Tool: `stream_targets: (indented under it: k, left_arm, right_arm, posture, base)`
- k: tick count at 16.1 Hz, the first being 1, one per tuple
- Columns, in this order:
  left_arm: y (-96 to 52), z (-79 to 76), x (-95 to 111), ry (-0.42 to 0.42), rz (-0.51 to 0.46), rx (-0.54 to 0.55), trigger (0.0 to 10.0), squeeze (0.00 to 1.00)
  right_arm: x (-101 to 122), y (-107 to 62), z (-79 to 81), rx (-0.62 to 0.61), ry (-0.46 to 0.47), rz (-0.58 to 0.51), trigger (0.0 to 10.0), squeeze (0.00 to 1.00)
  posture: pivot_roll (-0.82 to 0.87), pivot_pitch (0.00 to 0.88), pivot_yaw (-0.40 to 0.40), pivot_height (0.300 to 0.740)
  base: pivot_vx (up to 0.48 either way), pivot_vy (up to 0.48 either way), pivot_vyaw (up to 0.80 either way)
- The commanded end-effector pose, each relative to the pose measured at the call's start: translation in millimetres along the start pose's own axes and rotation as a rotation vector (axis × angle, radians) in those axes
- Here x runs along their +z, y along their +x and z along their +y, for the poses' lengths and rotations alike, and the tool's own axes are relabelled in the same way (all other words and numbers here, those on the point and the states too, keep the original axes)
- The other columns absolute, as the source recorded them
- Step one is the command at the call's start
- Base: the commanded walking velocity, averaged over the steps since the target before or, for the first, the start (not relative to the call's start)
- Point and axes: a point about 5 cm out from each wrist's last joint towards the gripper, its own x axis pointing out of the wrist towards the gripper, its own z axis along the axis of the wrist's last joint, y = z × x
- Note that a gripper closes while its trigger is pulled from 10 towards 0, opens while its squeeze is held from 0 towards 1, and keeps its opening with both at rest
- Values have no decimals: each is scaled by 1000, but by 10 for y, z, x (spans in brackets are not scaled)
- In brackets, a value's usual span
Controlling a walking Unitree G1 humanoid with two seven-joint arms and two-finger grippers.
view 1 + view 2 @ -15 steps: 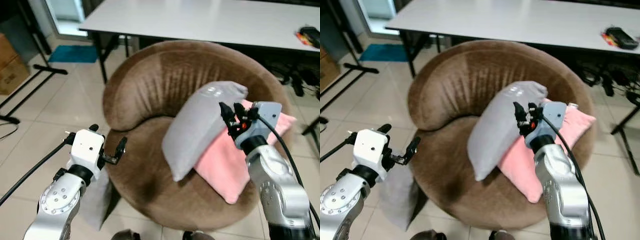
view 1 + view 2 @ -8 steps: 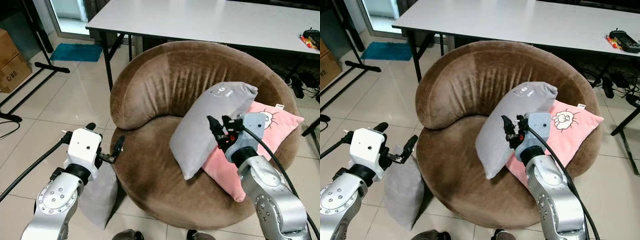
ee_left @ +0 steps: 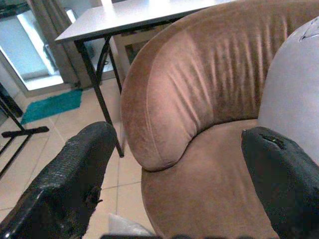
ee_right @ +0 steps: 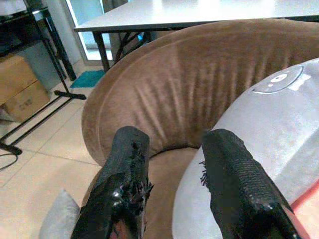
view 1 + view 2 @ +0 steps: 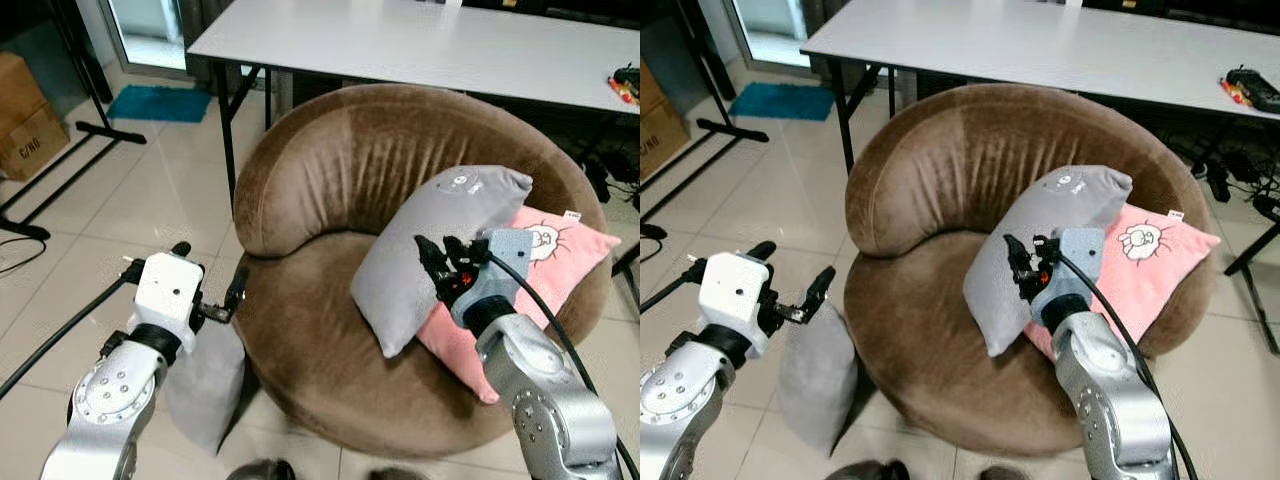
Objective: Move the pillow to the sofa from floor
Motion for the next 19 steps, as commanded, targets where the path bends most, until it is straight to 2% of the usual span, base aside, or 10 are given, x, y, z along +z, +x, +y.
stream_targets:
  k: [1,19]
  left_arm:
    - [-1,11,10,10,-4,6,10000,0]
    - [13,19,34,13,-13,0,10000,0]
  right_arm:
    - [11,-16,-32,-15,-5,5,10000,0]
    - [-24,11,-47,-34,-2,16,10000,0]
  posture:
    - [-27,115,14,740]
    - [-22,99,14,740]
  base:
    - [0,251,0]
    - [0,251,0]
